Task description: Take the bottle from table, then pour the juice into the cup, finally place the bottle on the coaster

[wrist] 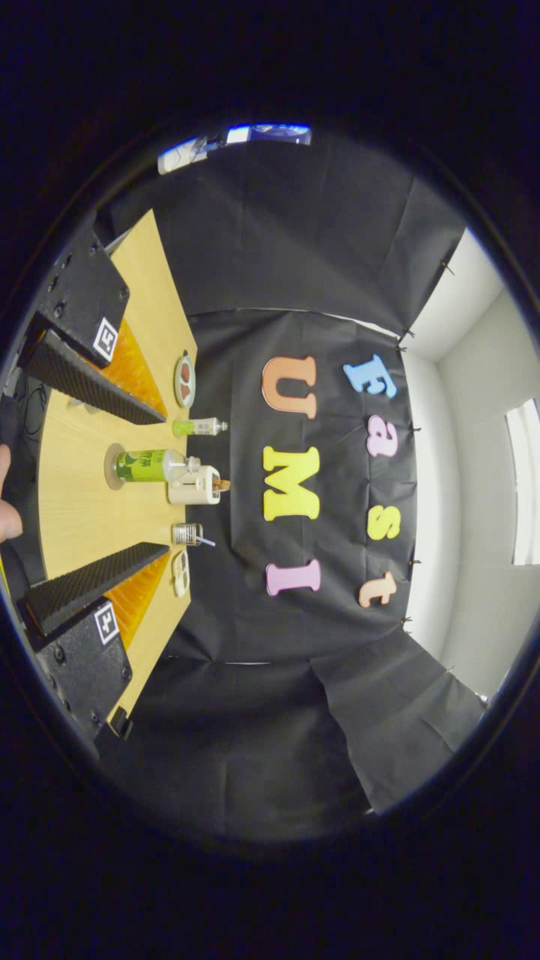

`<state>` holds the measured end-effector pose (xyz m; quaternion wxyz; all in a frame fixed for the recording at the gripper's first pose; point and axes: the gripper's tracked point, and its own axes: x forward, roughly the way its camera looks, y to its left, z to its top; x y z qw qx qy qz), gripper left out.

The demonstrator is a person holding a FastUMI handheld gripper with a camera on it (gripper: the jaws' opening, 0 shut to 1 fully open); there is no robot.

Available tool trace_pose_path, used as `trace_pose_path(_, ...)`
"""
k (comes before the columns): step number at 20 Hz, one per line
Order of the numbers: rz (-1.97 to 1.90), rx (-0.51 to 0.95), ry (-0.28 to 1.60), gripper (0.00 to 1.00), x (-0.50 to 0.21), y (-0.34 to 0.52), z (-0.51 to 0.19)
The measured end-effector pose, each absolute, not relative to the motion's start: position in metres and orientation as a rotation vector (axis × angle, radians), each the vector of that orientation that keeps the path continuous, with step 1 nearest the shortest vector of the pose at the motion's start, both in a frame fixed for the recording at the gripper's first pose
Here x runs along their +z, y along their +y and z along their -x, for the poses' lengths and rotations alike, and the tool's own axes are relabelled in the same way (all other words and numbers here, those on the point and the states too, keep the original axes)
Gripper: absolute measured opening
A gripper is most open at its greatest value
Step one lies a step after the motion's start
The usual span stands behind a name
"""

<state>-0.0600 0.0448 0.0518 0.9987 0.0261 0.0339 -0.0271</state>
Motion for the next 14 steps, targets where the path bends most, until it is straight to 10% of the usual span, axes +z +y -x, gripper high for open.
trace_pose_path(14, -0.052, -0.059, 0.066, 1.0, 0.036, 0.035, 0.084)
